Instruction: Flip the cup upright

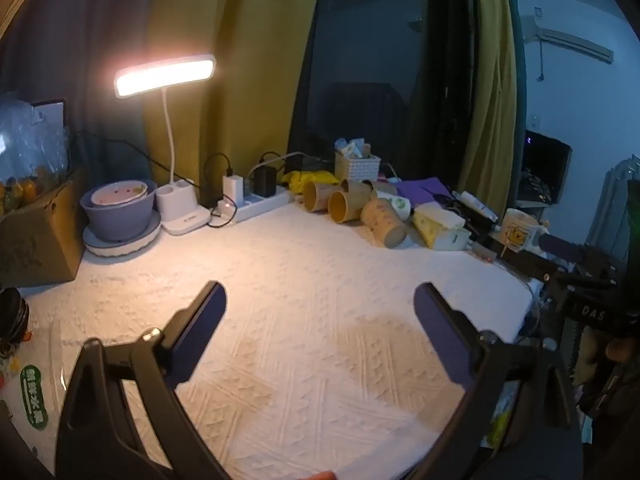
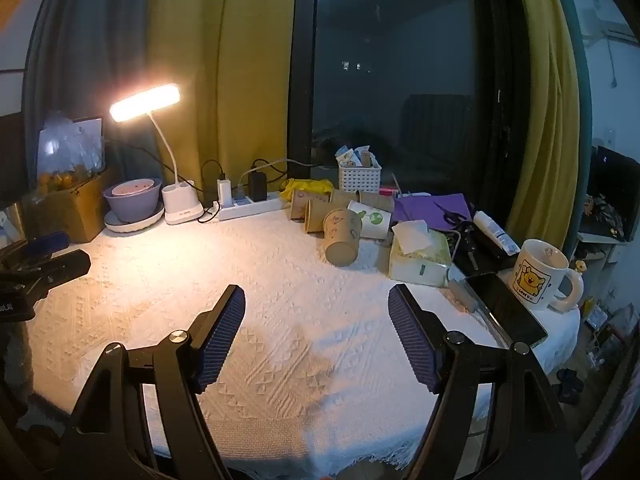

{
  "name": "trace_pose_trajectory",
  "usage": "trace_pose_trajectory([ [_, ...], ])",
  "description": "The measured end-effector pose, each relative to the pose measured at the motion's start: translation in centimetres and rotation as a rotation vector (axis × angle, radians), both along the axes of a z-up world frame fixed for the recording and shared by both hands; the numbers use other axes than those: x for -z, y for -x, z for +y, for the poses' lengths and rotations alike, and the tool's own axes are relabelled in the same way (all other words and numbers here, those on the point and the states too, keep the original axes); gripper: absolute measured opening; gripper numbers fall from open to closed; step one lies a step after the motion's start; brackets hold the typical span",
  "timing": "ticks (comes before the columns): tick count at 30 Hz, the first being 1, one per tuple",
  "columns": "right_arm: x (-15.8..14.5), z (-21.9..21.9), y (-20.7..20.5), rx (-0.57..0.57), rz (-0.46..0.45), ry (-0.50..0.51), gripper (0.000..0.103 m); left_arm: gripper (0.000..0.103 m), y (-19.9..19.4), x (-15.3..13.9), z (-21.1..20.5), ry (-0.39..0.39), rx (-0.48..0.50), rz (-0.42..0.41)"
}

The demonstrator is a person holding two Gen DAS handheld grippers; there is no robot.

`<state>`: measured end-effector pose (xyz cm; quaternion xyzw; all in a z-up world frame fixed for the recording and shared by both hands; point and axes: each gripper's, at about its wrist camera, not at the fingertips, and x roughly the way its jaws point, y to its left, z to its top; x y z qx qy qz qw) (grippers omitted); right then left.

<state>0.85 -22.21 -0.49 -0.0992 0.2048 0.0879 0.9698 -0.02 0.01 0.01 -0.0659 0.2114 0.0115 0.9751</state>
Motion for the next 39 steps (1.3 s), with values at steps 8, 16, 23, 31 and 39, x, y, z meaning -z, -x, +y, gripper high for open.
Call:
trace_pose_trajectory([
  [8, 0.0, -0.1, -0.1, 0.000, -0.009, -0.010, 0.077, 0.096, 0.1, -0.7, -0.3, -0.002, 0.004, -0.007],
  [16, -0.2, 0.1, -0.1, 0.002, -0.012, -0.013, 0.077, 0.096, -0.3, -0.7, -0.5, -0.009, 0.010, 0.000],
  [23, -0.1, -0.2, -0.1, 0.003, -0.015, -0.010, 0.077, 0.096, -0.4, -1.0, -0.6, -0.011, 0.016, -0.002],
  [31, -0.1, -0.2, -0.3, 0.003, -0.015, -0.010, 0.077, 0.096, -0.2, -0.9, -0.7, -0.015, 0.018, -0.006],
  [39, 0.0, -0.4, -0.2, 0.005, -0.015, -0.011, 0.077, 0.096, -0.3, -1.0, -0.6, -0.010, 0.017, -0.005],
])
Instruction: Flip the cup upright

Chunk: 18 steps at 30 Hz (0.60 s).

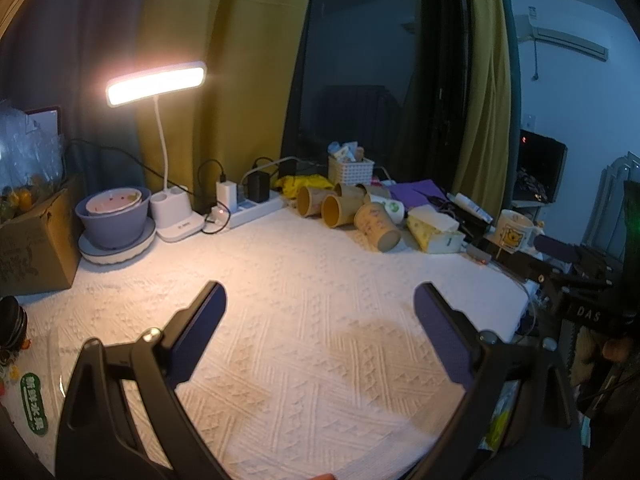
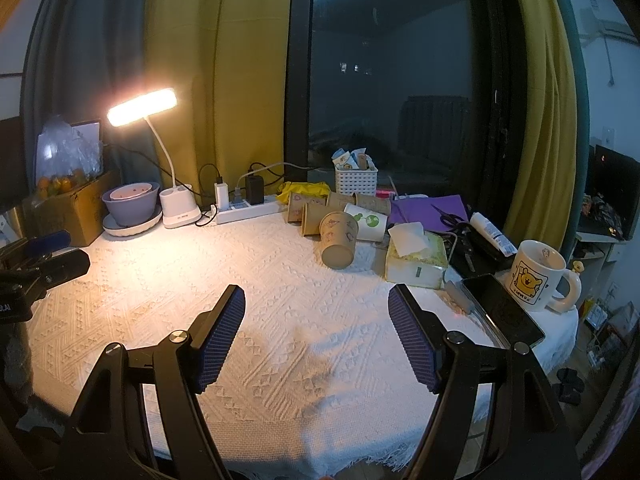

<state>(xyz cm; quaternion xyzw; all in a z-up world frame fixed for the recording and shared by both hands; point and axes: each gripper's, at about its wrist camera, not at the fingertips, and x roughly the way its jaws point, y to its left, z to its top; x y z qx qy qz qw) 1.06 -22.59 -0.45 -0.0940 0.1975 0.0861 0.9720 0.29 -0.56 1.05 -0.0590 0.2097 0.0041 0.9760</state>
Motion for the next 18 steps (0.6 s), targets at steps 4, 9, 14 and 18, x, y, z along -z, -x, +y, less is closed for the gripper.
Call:
trace_pose_trajectory([
  [4, -0.01, 0.04, -0.03, 0.001, 0.002, 0.000, 0.077, 0.096, -0.04, 0.00, 0.03, -0.004, 0.004, 0.000],
  [9, 0.00, -0.02, -0.04, -0.001, 0.002, 0.001, 0.077, 0.096, -0.09, -0.11, 0.07, -0.004, 0.003, -0.003],
  [14, 0.03, -0.01, -0.02, 0.000, 0.001, 0.000, 0.077, 0.096, 0.09, -0.01, 0.01, -0.006, 0.001, -0.007],
  [18, 0.02, -0.06, -0.04, 0.002, 0.000, 0.000, 0.077, 0.096, 0.22, 0.03, 0.04, -0.006, 0.003, -0.011],
])
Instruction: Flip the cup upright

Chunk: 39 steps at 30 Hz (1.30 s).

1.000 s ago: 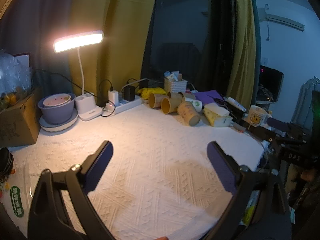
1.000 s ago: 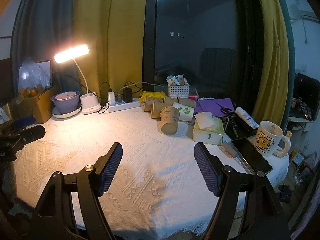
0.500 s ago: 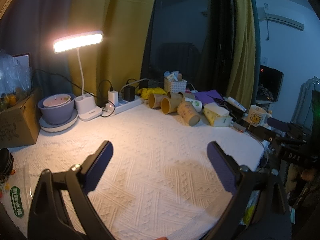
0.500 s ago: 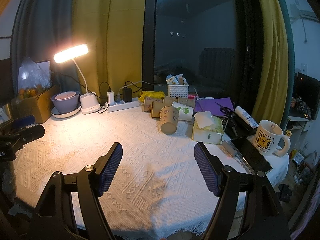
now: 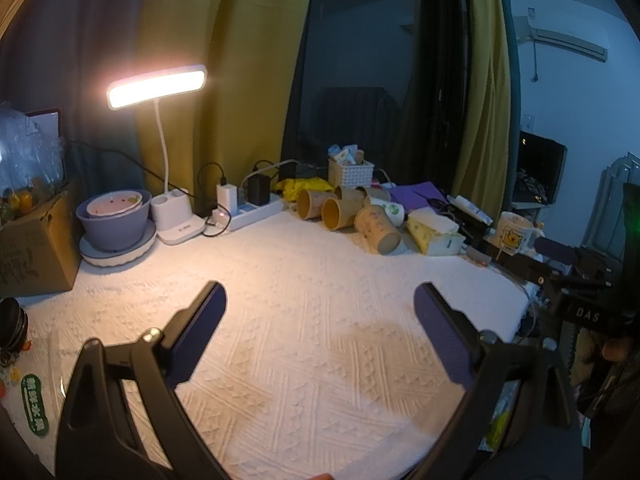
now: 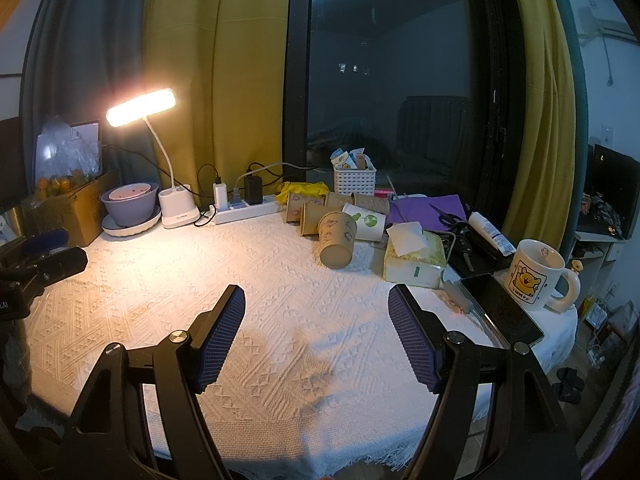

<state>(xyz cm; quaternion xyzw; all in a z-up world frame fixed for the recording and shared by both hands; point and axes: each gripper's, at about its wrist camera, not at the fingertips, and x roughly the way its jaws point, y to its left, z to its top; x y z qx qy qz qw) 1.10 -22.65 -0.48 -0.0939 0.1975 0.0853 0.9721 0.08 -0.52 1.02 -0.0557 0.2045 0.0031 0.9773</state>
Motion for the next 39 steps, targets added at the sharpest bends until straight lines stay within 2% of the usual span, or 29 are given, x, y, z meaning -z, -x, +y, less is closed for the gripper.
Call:
trace_pose_trajectory([
  [18, 0.0, -0.3, -0.3, 0.003, 0.006, 0.000, 0.077, 0.096, -1.3, 0.0, -0.4, -0.014, 0.015, 0.006],
  [39, 0.2, -2.9, -7.5, 0.021, 0.064, -0.040, 0.077, 0.096, -8.8, -0.1, -2.6, -0.055, 0.038, 0.094],
])
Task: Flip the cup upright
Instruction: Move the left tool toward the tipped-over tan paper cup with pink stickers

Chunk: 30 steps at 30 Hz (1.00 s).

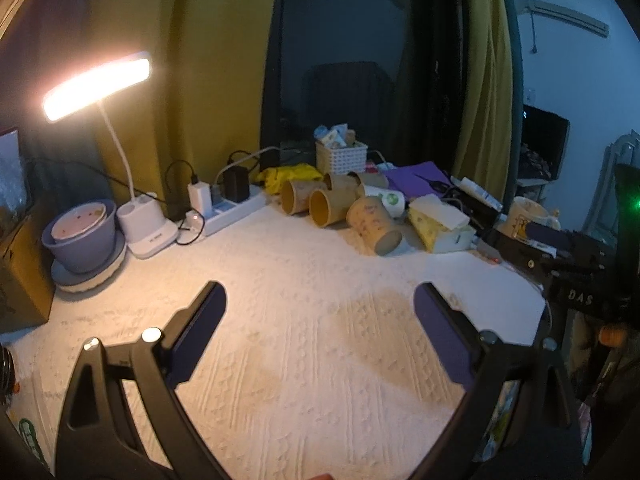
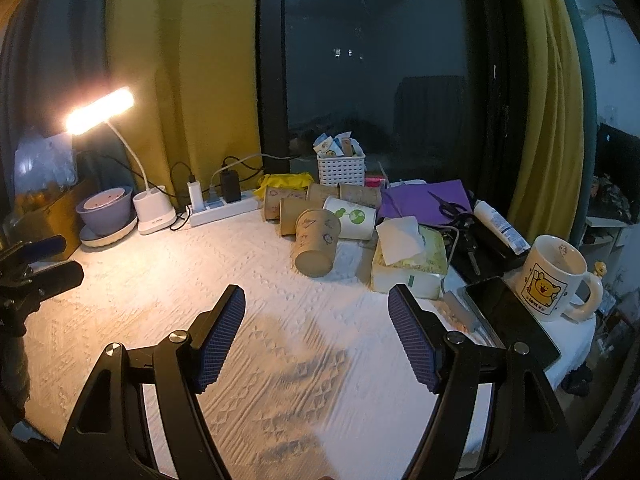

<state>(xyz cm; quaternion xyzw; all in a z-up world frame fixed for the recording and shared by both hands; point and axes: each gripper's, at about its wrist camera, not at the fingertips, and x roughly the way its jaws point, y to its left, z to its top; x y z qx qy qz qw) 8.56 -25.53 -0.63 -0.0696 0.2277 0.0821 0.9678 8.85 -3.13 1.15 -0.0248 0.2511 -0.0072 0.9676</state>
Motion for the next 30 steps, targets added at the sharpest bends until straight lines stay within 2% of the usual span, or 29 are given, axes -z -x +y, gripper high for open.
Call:
trace_pose_trajectory([
  [12, -0.4, -2.5, -5.0, 0.018, 0.024, -0.021, 0.077, 0.096, -7.5, 0.0, -2.0, 0.012, 0.045, 0.076],
  [20, 0.4, -3.8, -9.4, 0.023, 0.063, -0.017, 0.077, 0.096, -13.8, 2.2, -3.5, 0.049, 0.090, 0.162],
  [30, 2.1, -5.1, -13.8, 0.039, 0.118, -0.017, 0.077, 0.096, -20.1, 4.6, -5.3, 0.091, 0.127, 0.231],
])
